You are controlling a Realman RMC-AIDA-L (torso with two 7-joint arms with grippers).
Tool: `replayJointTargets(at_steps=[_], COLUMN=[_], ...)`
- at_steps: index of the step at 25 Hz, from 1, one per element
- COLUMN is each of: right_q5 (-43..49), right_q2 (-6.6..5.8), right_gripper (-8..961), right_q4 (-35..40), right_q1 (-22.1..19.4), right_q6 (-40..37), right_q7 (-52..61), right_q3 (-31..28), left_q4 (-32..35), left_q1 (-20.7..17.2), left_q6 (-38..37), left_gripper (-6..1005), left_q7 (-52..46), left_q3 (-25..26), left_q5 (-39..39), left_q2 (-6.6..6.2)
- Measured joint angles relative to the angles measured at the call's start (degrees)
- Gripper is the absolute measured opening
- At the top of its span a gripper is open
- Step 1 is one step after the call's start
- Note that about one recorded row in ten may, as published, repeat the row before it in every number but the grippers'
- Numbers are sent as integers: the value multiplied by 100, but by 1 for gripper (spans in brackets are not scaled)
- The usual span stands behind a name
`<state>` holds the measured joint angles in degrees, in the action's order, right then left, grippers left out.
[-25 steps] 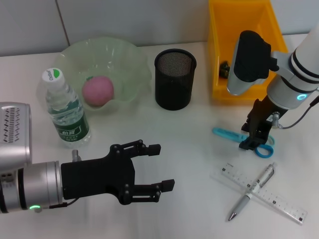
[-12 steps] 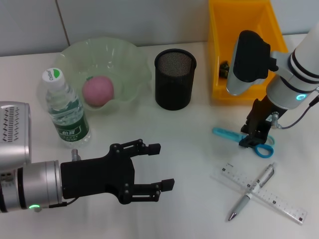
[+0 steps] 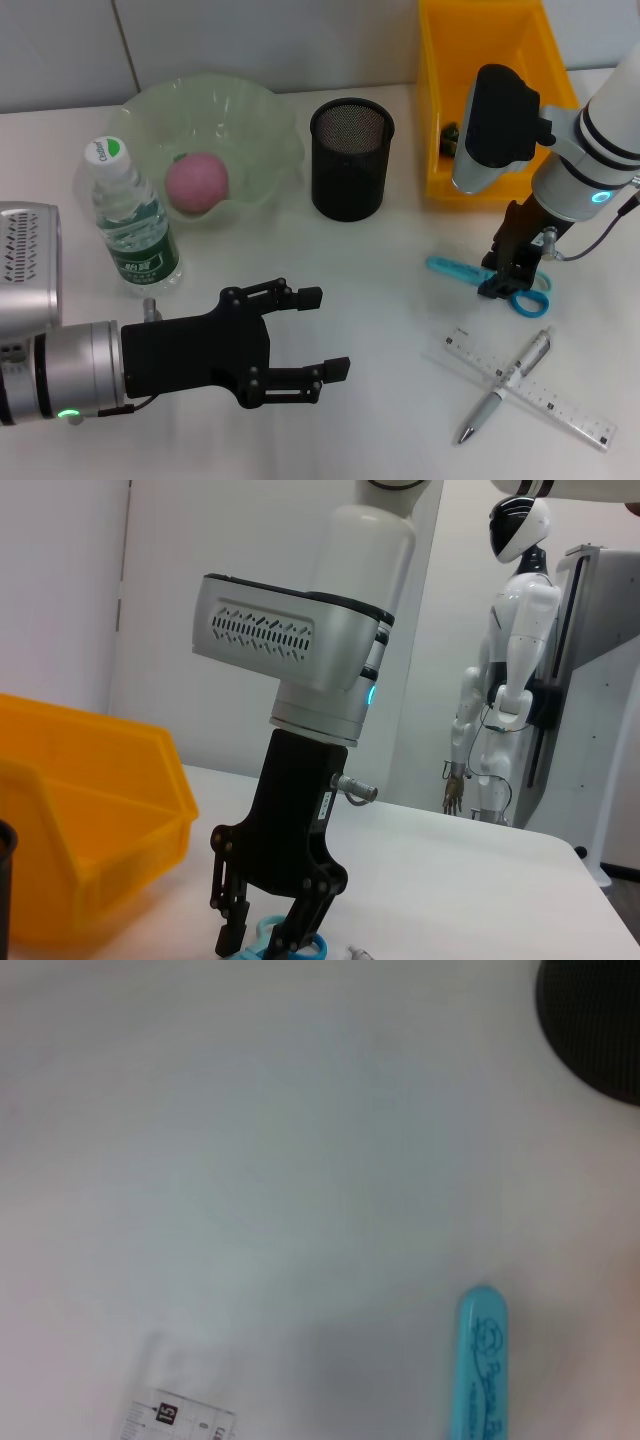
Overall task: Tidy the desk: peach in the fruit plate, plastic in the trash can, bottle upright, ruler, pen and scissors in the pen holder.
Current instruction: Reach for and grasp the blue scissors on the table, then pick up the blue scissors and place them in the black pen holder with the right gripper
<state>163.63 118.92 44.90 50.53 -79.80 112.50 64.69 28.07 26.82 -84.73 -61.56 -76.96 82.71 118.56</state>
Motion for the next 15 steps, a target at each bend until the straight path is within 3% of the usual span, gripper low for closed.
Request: replayJointTargets(at_steps=[12, 15], right_q5=[2, 2], right_q2=[0, 0], right_gripper=[327, 276], right_q4=[3, 3], right_q1=[-37, -37], right_q6=[27, 28], right_q7=[-43, -42], right_q3=[65, 80], left_q4=[-6, -15], left_q1=[-2, -2], left_q6=[2, 1], left_gripper=[849, 849], left_q7=[-5, -5], left_q3=[9, 16], left_q5=[-1, 0], left_q2=[6, 7])
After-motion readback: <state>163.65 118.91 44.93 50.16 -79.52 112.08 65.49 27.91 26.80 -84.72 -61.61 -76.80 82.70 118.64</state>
